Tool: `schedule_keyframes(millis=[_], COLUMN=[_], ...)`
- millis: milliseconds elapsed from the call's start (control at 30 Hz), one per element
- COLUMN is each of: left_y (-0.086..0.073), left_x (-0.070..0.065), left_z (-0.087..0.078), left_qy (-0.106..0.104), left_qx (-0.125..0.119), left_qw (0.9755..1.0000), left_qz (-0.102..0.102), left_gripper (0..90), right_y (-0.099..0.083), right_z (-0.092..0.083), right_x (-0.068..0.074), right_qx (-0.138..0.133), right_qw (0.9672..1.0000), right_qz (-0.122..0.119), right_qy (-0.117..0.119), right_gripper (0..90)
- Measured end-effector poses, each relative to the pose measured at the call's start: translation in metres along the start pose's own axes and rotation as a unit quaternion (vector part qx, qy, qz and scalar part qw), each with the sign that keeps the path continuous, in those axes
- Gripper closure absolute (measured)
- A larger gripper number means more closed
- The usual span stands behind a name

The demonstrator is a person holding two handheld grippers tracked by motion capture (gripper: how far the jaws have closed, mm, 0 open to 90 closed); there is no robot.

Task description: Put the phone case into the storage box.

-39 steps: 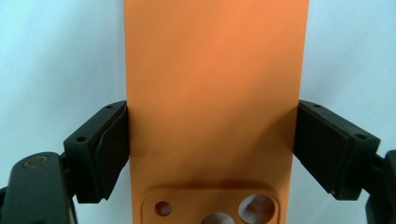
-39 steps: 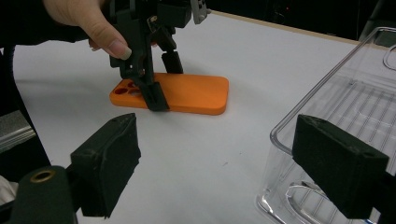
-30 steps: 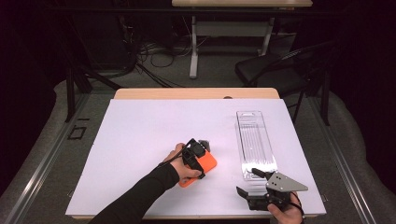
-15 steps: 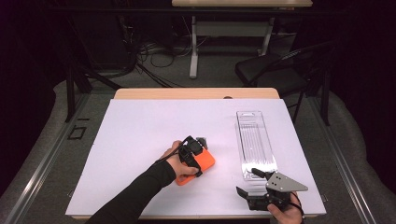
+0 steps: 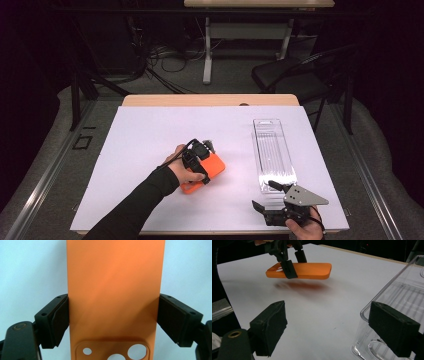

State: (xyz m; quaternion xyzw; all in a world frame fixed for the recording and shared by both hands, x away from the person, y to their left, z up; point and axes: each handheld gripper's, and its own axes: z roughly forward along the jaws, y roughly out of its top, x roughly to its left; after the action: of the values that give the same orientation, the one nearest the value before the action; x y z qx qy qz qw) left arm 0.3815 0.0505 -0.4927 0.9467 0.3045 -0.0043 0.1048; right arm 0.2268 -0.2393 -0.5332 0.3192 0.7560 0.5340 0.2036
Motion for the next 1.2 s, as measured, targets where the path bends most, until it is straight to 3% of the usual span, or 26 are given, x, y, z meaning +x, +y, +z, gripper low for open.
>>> schedule_keyframes(millis=[800, 1200], left_y=[-0.013, -0.015], left_x=[0.007, 0.009], left_z=[-0.029, -0.035], left_qy=[-0.013, -0.011], left_qx=[-0.012, -0.008], left_qw=[0.9998, 0.9999], left_qz=[0.005, 0.006], left_gripper=[16.4, 16.4], right_y=[0.010, 0.017], right_z=[0.004, 0.008], right_x=[0.001, 0.001], right_qx=[-0.006, -0.001], right_qw=[0.9999, 1.0000], right_qz=[-0.001, -0.002], right_qy=[-0.010, -0.007], right_gripper=[14.2, 14.2])
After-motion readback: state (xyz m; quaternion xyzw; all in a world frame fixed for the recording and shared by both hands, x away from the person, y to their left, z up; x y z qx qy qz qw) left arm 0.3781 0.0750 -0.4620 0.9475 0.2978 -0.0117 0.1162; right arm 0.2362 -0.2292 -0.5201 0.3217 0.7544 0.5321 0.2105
